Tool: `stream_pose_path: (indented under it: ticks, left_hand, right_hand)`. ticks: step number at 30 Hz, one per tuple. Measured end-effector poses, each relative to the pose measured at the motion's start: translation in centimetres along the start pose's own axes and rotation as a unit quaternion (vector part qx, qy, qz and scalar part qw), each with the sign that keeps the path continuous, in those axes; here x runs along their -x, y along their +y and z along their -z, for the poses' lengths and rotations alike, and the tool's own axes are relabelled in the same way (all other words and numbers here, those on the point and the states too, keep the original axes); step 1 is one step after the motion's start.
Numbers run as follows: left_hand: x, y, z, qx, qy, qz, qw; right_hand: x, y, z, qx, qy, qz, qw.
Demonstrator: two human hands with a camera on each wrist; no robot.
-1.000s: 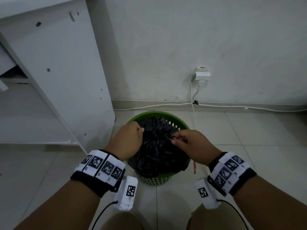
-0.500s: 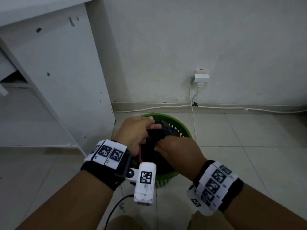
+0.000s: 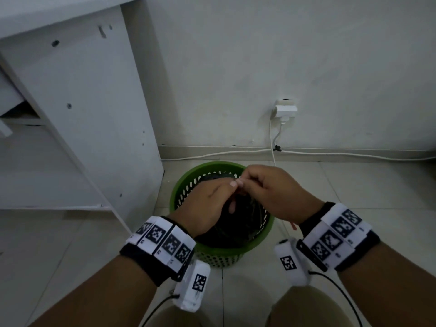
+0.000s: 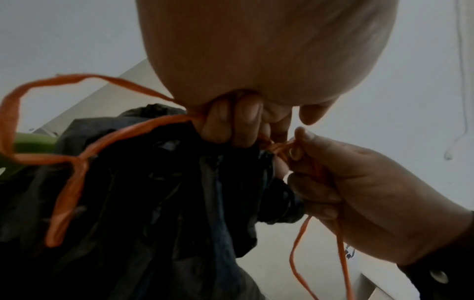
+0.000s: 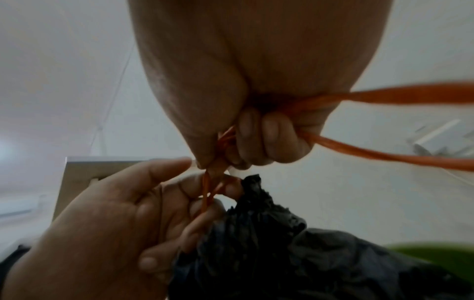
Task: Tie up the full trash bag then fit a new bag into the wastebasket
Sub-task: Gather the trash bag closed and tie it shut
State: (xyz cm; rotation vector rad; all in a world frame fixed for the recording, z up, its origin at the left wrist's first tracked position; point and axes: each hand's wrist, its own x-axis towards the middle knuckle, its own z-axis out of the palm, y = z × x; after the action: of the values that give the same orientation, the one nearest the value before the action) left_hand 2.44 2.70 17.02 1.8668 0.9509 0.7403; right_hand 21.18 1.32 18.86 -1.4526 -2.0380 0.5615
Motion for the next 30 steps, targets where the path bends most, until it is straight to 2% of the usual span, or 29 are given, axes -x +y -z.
stream_pose_path:
  ticks: [2, 4, 7, 9, 12, 14, 18, 21, 24, 26, 28, 30]
  left_hand:
    - [-0.4, 0.3, 0.0, -0.018, -0.01, -0.009, 1.0]
    - [-0.8, 0.3, -0.2, -0.035, -0.011, -0.027, 0.999]
    - [-0.7, -0.4, -0.4, -0.046, 0.034, -0.058, 0.997]
    - [-0.3, -0.9, -0.6, -0.053, 0.068, -0.066, 0.994]
    - [0.1, -1.4, -0.9, -0.073, 0.119, -0.04, 0.989]
    - [0.2, -1.6, -1.0, -0.093, 0.136, -0.037, 0.986]
    - [0.4, -1.6, -1.5, -0.194, 0.167, -0.11, 0.96]
    - [0.0, -1.7, -1.5, -0.201, 0.2, -0.145, 0.948]
    - [-0.2, -1.2, -1.3, -0.125, 0.173, -0.071, 0.974]
    - [-0.5, -0.7, -0.9, -0.029, 0.14, 0.01, 0.99]
    - [-0.6, 0.0, -0.2, 0.107, 0.109, 0.093, 0.984]
    - [-0.8, 0.6, 0.5, 0.234, 0.082, 0.165, 0.955]
  right_hand:
    - [-0.1, 0.2, -0.5, -0.08, 0.026, 0.003, 0.996]
    - [0.0, 0.4, -1.3, -0.189, 0.04, -0.029, 0.981]
    - [0.1, 0.7, -2.3, -0.278, 0.047, -0.079, 0.956]
    - [0.2, 1.0, -2.8, -0.264, 0.049, -0.081, 0.96]
    - [0.1, 1.2, -2.9, -0.163, 0.044, -0.064, 0.983]
    - [-0.2, 1.2, -2.6, -0.132, 0.032, -0.072, 0.988]
    - [-1.4, 0.8, -1.5, -0.114, -0.008, -0.136, 0.984]
    - [-2.1, 0.4, -0.8, -0.093, -0.02, -0.168, 0.981]
    - [-2.3, 0.2, -0.8, -0.087, 0.018, -0.184, 0.979]
    - [-2.0, 0.2, -1.5, -0.022, 0.115, -0.143, 0.983]
    - [-1.2, 0.0, -2.3, 0.07, 0.23, -0.058, 0.969]
    - [-0.2, -0.5, -2.9, 0.089, 0.29, 0.015, 0.953]
